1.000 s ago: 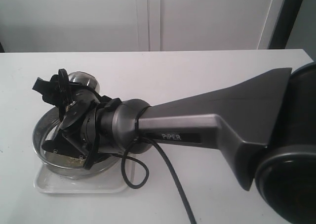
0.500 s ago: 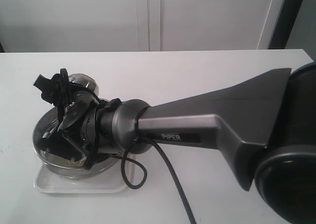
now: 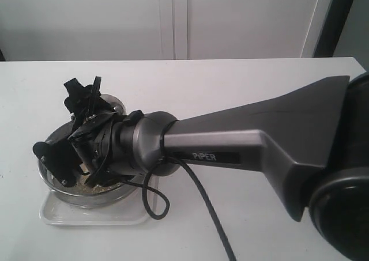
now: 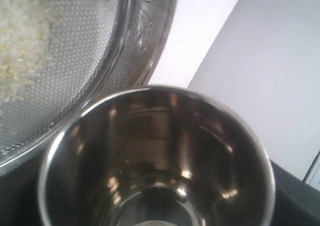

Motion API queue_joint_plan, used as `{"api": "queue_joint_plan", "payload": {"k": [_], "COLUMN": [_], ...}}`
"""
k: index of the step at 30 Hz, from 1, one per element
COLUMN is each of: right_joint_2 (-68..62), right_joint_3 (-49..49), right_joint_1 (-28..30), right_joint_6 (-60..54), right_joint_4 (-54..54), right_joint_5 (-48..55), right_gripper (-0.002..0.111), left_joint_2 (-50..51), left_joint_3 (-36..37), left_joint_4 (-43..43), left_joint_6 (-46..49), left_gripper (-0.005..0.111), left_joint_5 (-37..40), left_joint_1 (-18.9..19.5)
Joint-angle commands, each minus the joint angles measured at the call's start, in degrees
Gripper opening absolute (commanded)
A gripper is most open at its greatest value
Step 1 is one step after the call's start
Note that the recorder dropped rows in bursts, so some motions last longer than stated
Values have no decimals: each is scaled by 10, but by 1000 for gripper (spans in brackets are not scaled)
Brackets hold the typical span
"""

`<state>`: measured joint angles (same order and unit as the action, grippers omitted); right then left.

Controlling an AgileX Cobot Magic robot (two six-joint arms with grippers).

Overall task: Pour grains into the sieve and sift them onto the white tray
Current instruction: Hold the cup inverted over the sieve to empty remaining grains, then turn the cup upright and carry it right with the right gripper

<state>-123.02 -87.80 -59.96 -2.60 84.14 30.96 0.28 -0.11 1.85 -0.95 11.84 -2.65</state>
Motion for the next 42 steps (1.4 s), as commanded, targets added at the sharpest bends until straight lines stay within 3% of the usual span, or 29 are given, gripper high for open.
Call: {"api": "queue_joint_plan", "payload": {"k": [1, 13, 26, 35, 42], "right_joint_2": [35, 83, 151, 193, 200], "right_joint_3": [-1, 0, 118, 245, 317], "right_joint_1": [-2, 29, 111, 154, 192], "right_joint_6": [67, 73, 73, 182, 212], "right_joint_4": [-60, -340, -556, -589, -589], "right_joint_5": [-8, -43, -242, -474, -569], "right_gripper": [0, 0, 0, 0, 0], "left_joint_2": [-3, -3, -3, -3, -3], "left_joint_3": [1, 1, 1, 1, 1], "left_joint_4": [0, 0, 0, 0, 0], "left_joint_6": [-1, -1, -1, -1, -1], "left_gripper": [0, 0, 0, 0, 0], "left_joint_5": [-2, -2, -2, -2, -2], "left_joint_1": [2, 2, 2, 2, 2]}}
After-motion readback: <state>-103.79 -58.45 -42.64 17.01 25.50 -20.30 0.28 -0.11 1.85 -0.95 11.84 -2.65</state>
